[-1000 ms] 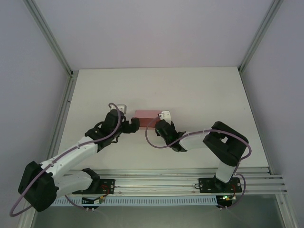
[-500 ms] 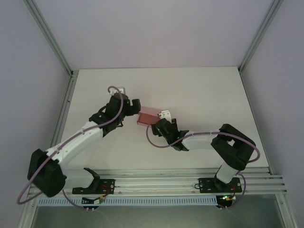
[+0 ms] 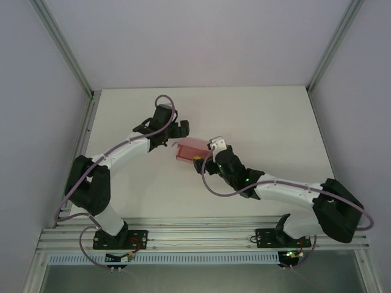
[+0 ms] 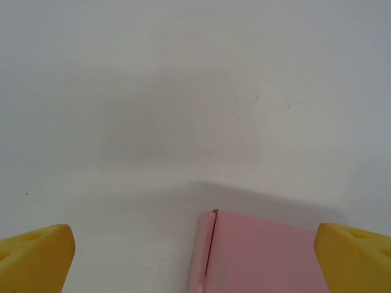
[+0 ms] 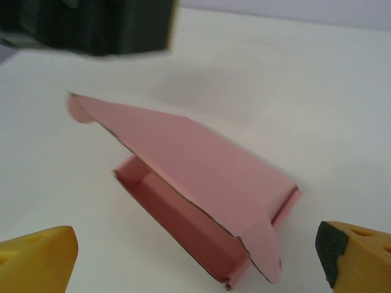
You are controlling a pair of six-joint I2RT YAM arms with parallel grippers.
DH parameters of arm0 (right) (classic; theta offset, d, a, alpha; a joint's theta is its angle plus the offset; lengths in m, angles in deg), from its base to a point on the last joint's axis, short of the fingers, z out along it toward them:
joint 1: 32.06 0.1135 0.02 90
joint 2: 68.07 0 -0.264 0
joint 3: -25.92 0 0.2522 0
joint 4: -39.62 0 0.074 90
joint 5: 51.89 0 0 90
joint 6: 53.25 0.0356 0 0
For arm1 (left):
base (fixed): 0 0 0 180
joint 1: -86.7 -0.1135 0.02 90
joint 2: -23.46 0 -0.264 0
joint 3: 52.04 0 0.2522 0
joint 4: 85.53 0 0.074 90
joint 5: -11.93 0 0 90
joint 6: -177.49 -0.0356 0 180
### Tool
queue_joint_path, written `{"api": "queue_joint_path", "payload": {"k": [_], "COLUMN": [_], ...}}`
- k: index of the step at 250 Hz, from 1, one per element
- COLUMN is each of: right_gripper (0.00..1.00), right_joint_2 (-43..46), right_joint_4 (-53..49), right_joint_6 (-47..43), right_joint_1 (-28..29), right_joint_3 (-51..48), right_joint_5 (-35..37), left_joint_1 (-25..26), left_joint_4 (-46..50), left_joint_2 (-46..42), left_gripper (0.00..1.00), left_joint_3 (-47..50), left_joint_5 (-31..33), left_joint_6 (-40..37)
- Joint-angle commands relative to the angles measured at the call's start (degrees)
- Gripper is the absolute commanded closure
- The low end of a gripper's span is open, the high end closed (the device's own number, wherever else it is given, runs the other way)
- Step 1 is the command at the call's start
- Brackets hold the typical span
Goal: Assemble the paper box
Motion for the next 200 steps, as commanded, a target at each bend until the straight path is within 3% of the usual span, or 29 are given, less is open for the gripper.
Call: {"api": "queue_joint_path", "payload": {"k": [1, 29, 84, 149, 200], "right_gripper": [0.0, 0.0, 0.0, 0.0, 0.0], "right_joint_2": [3.0, 2.1, -6.5, -18.0, -21.9], "right_joint_4": [2.1, 1.5, -9.2, -12.1, -11.9], "right_joint_6": [-3.5, -3.1, 10.3, 11.7, 15.4], "right_joint_1": [-1.2, -4.7, -13.4, -13.9, -13.9], "right_joint_3": [0.4, 3.3, 12.0, 14.7, 9.7], "right_joint_5": [-3.9, -5.4, -5.8, -11.4, -11.6], "left_joint_1": [-0.5, -0.6, -0.6, -0.6, -0.5], "left_joint_4": [1.7, 0.9, -2.2, -7.4, -10.7], "left_joint_2": [2.9, 4.2, 3.5, 0.8, -1.4], "left_gripper": [0.0, 0.02, 0.05, 0.08, 0.08], "left_joint_3": [-1.4, 0.1, 5.3, 13.7, 19.2], "left_joint_5": [-4.1, -6.1, -9.0, -11.5, -11.8], "left_joint_6": [-4.6, -5.4, -4.1, -1.3, 0.2]}}
